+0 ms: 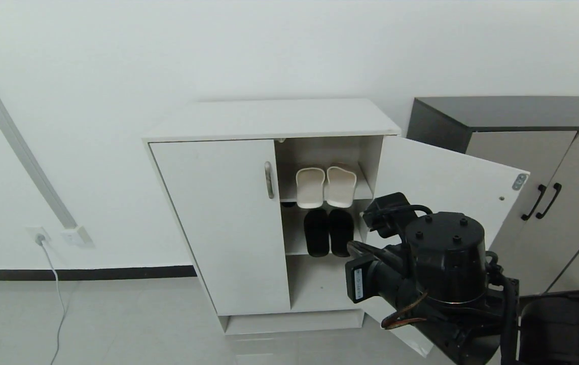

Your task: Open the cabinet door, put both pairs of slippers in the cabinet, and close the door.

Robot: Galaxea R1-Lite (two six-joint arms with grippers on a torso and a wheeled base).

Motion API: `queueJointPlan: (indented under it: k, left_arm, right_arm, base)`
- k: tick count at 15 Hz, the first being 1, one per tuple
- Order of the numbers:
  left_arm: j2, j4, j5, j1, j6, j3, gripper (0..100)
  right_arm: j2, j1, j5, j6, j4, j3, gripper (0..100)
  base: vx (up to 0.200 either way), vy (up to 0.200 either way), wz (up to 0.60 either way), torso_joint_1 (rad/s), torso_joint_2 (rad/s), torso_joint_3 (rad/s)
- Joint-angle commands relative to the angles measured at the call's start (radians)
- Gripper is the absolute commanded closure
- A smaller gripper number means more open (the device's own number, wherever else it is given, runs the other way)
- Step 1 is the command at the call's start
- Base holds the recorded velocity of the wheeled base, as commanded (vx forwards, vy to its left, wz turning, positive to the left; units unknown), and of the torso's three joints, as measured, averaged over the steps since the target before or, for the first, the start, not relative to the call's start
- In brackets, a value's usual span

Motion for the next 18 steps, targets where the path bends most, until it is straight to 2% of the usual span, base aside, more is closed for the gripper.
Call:
queueJointPlan:
  k: [1, 9, 18]
  left_arm:
    - [0.001, 0.0, 0.0, 0.0, 0.0, 0.0, 100]
    - [0.001, 0.0, 0.0, 0.0, -0.001, 0.0, 100]
    - [0.001, -0.001, 0.0, 0.0, -0.001, 0.0, 100]
  right_arm:
    - [-0.001, 0.0, 0.0, 0.0, 0.0, 0.0, 100]
    - [-0.001, 0.0, 0.0, -0.002, 0.0, 0.003, 100]
    - [-0.004, -0.001, 0.0, -0.002, 0.0, 0.006, 100]
  base:
    - [0.0, 0.0, 0.0, 0.154, -0.49, -0.32]
    - [0.0, 0.0, 0.0, 0.195, -0.51, -0.316]
    - [0.0, 0.0, 0.0, 0.252, -0.57, -0.328]
